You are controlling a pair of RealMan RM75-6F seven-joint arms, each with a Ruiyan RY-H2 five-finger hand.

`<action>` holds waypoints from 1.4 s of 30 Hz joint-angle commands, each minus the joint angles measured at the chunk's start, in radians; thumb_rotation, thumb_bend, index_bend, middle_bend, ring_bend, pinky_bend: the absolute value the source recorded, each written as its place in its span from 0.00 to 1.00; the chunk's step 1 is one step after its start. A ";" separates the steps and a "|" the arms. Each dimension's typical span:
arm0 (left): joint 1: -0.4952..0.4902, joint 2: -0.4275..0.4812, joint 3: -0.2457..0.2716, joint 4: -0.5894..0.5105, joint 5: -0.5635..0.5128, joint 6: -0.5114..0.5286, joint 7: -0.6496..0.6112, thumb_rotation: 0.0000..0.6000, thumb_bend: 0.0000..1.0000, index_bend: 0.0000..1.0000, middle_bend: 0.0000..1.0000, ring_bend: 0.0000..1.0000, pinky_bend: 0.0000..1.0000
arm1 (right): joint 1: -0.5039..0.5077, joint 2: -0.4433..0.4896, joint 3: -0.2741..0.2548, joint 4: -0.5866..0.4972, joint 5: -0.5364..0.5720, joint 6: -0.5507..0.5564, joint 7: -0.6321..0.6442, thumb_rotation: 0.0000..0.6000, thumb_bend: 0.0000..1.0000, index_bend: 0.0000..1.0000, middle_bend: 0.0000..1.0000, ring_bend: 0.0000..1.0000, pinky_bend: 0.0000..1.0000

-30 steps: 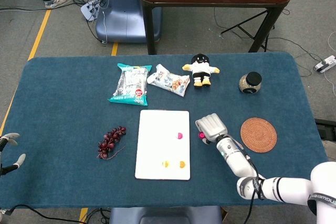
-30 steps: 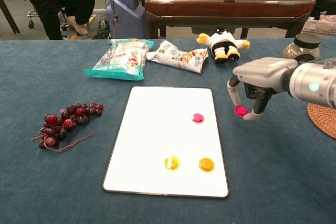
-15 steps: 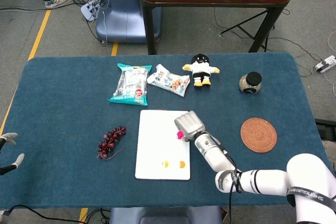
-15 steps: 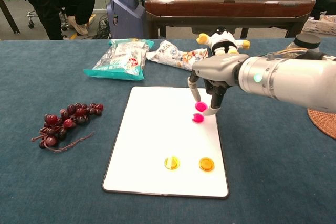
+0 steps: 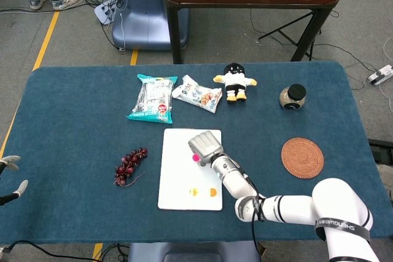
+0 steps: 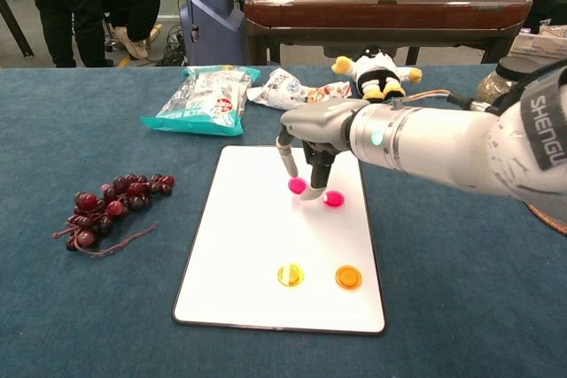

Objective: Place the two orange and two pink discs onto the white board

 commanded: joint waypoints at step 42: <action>-0.016 -0.027 0.023 0.006 0.052 -0.005 0.055 1.00 0.27 0.38 0.45 0.30 0.47 | -0.236 0.358 -0.148 -0.348 -0.257 0.314 0.081 1.00 0.09 0.42 0.67 0.72 0.87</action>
